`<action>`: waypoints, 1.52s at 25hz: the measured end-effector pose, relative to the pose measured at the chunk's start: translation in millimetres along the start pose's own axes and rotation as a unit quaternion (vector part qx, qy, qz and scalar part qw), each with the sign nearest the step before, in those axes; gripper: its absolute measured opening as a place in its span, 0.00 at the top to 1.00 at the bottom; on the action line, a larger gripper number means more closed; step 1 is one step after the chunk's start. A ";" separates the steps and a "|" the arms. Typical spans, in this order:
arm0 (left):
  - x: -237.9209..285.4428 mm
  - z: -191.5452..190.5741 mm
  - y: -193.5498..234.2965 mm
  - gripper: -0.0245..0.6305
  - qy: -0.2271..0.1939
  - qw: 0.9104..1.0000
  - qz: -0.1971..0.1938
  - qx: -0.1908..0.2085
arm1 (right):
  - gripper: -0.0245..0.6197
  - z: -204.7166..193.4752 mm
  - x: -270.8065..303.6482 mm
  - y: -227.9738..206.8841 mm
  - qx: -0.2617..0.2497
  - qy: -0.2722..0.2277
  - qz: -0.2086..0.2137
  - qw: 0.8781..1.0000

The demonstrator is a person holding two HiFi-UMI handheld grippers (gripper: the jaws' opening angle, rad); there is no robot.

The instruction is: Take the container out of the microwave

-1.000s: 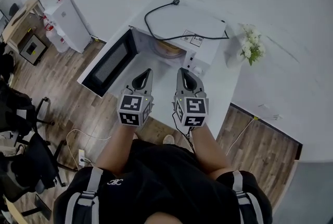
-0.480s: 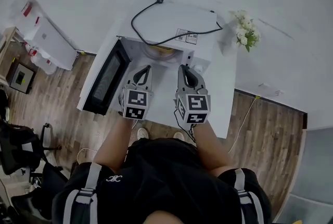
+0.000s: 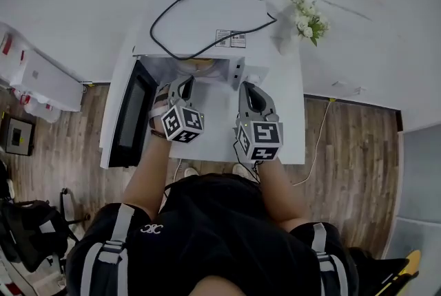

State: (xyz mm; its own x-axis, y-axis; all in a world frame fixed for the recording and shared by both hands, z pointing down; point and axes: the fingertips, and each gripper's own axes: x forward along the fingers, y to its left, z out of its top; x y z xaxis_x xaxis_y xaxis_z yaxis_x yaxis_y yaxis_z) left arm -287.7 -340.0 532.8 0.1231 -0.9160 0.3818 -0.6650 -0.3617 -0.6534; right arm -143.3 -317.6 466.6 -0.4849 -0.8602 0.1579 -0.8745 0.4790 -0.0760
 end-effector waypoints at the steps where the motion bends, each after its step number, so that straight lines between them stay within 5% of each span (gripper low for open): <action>1: 6.9 -1.6 -1.4 0.95 0.003 1.000 -0.002 0.018 | 0.95 -1.4 -1.6 -4.4 0.002 0.000 -0.009 1.000; 4: 30.0 -7.4 -5.9 0.95 0.010 0.999 -0.009 0.053 | 0.95 -5.2 -7.3 -18.1 0.006 0.002 -0.033 0.999; 8: 58.2 -18.1 -8.7 0.94 0.018 0.999 -0.013 0.029 | 0.95 -10.6 -19.5 -39.3 0.006 0.006 -0.068 0.998; 10: 71.4 -24.2 -12.1 0.83 0.024 0.999 -0.022 0.023 | 0.95 -11.5 -27.3 -53.1 0.007 0.007 -0.088 0.996; 14: 100.5 -36.4 -22.1 0.80 0.045 0.996 -0.056 0.049 | 0.95 -14.8 -42.4 -76.1 0.011 0.011 -0.120 0.993; 25: 156.5 -72.6 -37.1 0.80 0.108 0.966 -0.088 0.220 | 0.95 -25.4 -69.8 -109.8 0.010 0.027 -0.157 0.987; 32: 176.4 -88.0 -28.5 0.80 0.145 0.953 -0.097 0.247 | 0.95 -29.7 -70.6 -116.8 0.008 0.034 -0.155 0.987; 38: 182.7 -88.8 -25.1 0.90 0.166 0.940 -0.116 0.273 | 0.95 -32.7 -68.4 -118.1 0.008 0.038 -0.150 0.988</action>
State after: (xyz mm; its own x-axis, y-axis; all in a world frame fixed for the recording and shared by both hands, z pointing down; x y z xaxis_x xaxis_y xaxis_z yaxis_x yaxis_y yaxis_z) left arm -313.9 -482.9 677.0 -0.0798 -0.7296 0.6792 -0.1603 -0.6631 -0.7312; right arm -6.5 -309.6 496.9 -0.2017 -0.9474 0.2487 -0.9792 0.2004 -0.0309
